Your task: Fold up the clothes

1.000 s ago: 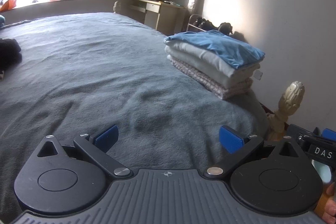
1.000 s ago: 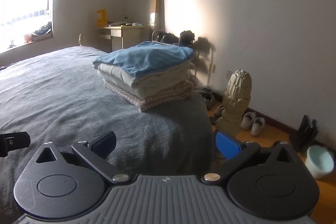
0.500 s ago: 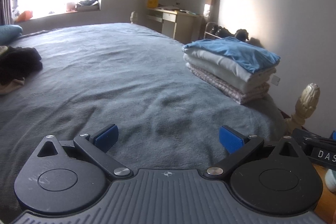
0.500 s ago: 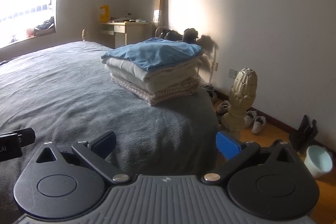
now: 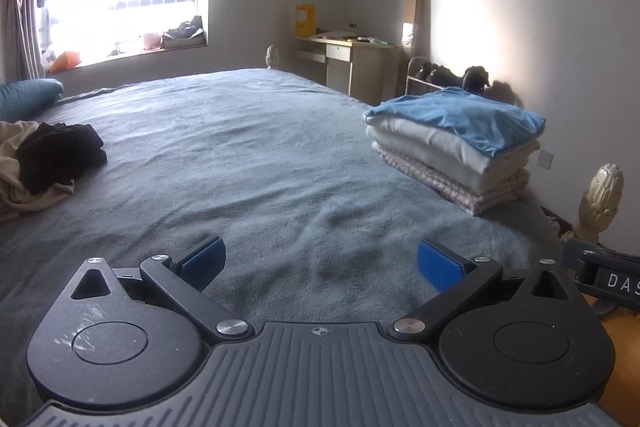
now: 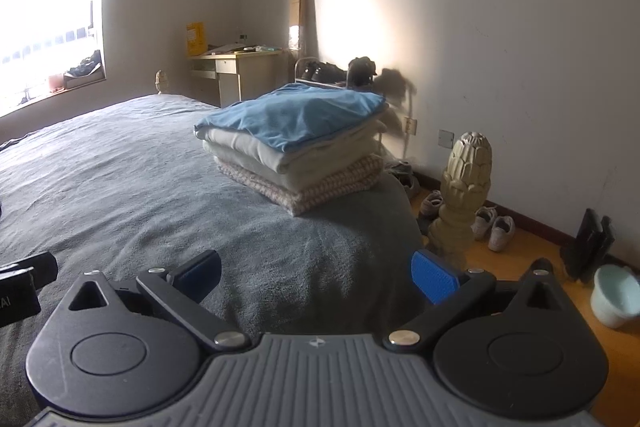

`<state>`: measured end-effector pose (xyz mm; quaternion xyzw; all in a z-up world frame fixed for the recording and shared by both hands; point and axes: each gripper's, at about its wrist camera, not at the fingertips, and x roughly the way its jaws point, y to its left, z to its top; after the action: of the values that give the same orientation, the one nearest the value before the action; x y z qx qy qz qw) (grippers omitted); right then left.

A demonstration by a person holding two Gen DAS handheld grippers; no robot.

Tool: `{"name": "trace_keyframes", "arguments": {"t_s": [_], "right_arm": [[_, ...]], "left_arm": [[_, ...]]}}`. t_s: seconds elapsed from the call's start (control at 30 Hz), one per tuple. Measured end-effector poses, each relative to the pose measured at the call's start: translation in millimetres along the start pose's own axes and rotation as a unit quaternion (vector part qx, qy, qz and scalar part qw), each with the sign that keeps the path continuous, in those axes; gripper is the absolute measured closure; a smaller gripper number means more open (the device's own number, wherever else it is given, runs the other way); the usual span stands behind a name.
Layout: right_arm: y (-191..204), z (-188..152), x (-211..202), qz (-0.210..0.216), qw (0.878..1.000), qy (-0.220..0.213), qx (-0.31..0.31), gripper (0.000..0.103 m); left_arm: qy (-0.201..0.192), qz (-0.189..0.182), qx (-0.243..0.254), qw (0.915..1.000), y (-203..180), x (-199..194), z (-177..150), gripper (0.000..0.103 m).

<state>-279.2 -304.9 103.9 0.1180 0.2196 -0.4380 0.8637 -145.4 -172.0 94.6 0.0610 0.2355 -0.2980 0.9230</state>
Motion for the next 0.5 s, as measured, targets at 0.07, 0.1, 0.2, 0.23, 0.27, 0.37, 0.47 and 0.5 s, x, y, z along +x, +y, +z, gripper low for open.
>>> {"name": "trace_keyframes", "arguments": {"t_s": [0.07, 0.1, 0.2, 0.23, 0.27, 0.37, 0.47, 0.5], "right_arm": [[-0.7, -0.9, -0.3, -0.003, 1.0, -0.001, 0.0, 0.0], [-0.5, -1.2, -0.6, -0.005, 1.0, -0.002, -0.001, 0.0], [0.7, -1.3, -1.0, -0.006, 1.0, -0.004, -0.006, 0.0], [1.3, -1.2, -0.9, -0.007, 1.0, -0.004, -0.007, 0.0], [1.9, -1.1, -0.8, -0.008, 1.0, -0.005, -0.008, 0.0], [3.2, -0.2, 0.4, -0.01, 1.0, -0.004, -0.011, 0.0], [4.7, 1.4, 1.7, -0.01, 1.0, -0.004, -0.013, 0.0], [5.2, 1.9, 1.8, -0.01, 1.0, -0.005, -0.015, 0.0]], "left_arm": [[0.003, 0.001, 0.003, 1.0, -1.3, 0.9, -1.4, 0.0], [0.004, 0.0, 0.004, 1.0, -1.4, 1.3, -1.8, 0.0], [0.008, -0.003, 0.005, 1.0, -1.4, 2.7, -1.2, 0.0], [0.009, -0.004, 0.005, 0.9999, -1.0, 3.0, -0.8, 0.0], [0.01, -0.005, 0.004, 0.9999, -0.6, 3.3, -0.1, 0.0], [0.008, -0.004, 0.002, 1.0, -0.2, 3.6, 2.1, 0.0], [0.004, -0.004, 0.002, 1.0, -0.3, 2.9, 3.0, 0.0], [0.003, -0.003, 0.003, 1.0, -0.6, 2.7, 3.1, 0.0]]}}
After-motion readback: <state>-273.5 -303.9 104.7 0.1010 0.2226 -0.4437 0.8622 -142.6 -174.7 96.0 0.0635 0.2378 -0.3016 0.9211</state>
